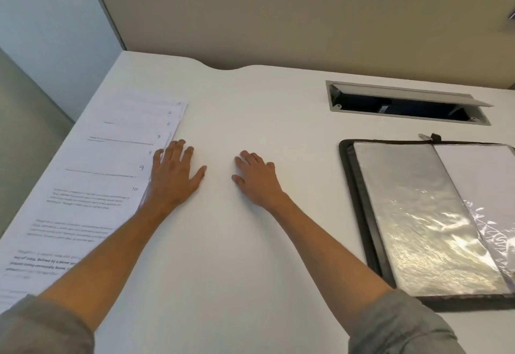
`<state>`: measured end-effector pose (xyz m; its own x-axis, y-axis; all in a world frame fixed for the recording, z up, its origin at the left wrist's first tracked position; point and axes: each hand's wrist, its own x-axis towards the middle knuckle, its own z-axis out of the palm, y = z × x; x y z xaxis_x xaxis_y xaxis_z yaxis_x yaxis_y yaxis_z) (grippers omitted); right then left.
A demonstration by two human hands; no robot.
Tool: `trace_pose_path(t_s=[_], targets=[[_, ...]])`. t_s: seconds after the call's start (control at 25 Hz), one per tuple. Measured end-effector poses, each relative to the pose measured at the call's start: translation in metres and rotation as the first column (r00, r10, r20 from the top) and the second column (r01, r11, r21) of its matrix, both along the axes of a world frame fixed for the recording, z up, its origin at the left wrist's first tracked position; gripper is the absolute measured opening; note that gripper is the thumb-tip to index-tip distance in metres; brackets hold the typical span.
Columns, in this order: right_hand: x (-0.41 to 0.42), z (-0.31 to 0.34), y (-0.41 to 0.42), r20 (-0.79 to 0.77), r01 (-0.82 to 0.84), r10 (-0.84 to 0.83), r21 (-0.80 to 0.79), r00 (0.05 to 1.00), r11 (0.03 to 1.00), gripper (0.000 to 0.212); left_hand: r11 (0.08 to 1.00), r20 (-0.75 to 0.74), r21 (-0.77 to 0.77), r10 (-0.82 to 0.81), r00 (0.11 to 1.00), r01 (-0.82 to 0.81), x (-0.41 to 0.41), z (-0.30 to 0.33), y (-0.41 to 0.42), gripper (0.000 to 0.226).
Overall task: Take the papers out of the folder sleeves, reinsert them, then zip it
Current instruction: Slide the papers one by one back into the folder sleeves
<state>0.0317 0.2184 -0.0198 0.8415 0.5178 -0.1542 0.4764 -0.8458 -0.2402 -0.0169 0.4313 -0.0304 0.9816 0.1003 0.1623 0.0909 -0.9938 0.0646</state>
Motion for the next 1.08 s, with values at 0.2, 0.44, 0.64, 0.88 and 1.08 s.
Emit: trace_pose_path(t_s=[0.2, 0.44, 0.64, 0.88, 1.08], targets=[[0.057, 0.015, 0.068, -0.122, -0.02, 0.021, 0.01, 0.992, 1.0, 0.05, 0.994, 0.005, -0.013, 0.112, 0.994, -0.112, 0.047, -0.005, 0.051, 0.072], [0.117, 0.019, 0.147, -0.076, 0.053, -0.051, 0.029, 0.996, 0.998, 0.044, 0.975, -0.029, -0.103, 0.193, 0.981, -0.195, 0.074, -0.021, 0.054, 0.078], [0.163, 0.021, 0.179, -0.004, 0.009, -0.009, 0.0, 1.0, 1.0, 0.046, 0.958, -0.001, -0.147, 0.25, 0.968, -0.247, 0.076, -0.028, 0.056, 0.078], [0.191, 0.015, 0.205, -0.149, 0.085, -0.08, 0.024, 0.986, 0.996, 0.046, 0.964, 0.013, -0.117, 0.242, 0.97, -0.239, 0.076, -0.029, 0.055, 0.079], [0.197, 0.013, 0.199, -0.276, 0.196, -0.127, 0.236, 0.953, 0.952, 0.012, 0.968, 0.037, -0.065, 0.245, 0.969, -0.242, 0.076, -0.025, 0.054, 0.079]])
